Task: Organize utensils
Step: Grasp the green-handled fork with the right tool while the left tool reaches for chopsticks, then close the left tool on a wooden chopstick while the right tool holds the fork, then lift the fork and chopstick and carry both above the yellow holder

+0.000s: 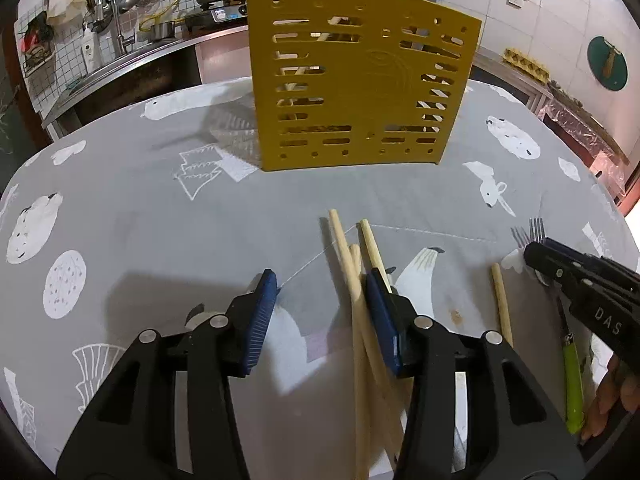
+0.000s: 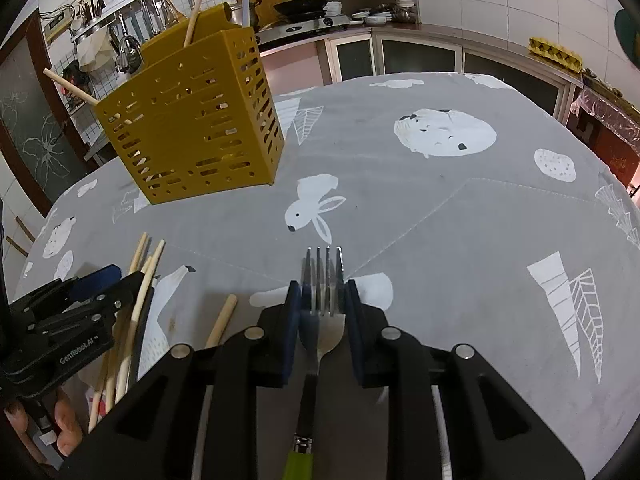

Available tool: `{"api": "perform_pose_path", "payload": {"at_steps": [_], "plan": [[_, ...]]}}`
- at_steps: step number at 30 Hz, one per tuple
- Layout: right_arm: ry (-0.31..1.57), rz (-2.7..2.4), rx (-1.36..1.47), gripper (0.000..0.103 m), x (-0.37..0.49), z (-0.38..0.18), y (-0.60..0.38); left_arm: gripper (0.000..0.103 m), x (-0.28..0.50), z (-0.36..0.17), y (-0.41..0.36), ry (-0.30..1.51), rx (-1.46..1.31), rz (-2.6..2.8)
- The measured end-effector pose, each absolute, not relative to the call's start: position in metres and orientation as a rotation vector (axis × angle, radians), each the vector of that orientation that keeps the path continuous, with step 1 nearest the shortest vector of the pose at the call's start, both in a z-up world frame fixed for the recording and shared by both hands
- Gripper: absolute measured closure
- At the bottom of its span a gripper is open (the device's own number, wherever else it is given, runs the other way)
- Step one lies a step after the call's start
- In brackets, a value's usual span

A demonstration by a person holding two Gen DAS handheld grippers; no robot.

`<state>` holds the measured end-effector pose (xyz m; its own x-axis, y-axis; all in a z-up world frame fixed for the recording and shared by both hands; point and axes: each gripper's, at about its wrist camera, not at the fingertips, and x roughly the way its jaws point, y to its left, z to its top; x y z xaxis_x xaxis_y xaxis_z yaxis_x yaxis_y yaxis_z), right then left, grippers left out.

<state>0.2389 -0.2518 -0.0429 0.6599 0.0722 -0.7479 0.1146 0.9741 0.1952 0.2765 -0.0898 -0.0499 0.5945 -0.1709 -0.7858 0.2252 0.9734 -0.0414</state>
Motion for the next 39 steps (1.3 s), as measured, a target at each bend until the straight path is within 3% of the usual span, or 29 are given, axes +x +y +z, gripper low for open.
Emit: {"api": "perform_pose_path", "payload": {"at_steps": [8,12,16,30,39], "plan": [[0.837,-0.007,0.275,0.08,0.241,-0.042,-0.258,0.082,0.29,-0.046,-0.082,0.921,-0.024,-0.269],[0.832,-0.004,0.257,0.08,0.241,-0.041,-0.258,0.084,0.289,-0.049,-0.081,0.908,-0.036,-0.275],[0.828,-0.002,0.265,0.08,0.241,-0.042,-0.259,0.093,0.285,-0.046,-0.081,0.89,-0.033,-0.286],[0.815,0.002,0.275,0.08,0.239,-0.042,-0.26,0.094,0.285,-0.044,-0.089,0.87,0.009,-0.301],[0.788,-0.007,0.26,0.08,0.234,-0.038,-0.259,0.097,0.273,-0.022,-0.09,0.764,0.039,-0.305]]}}
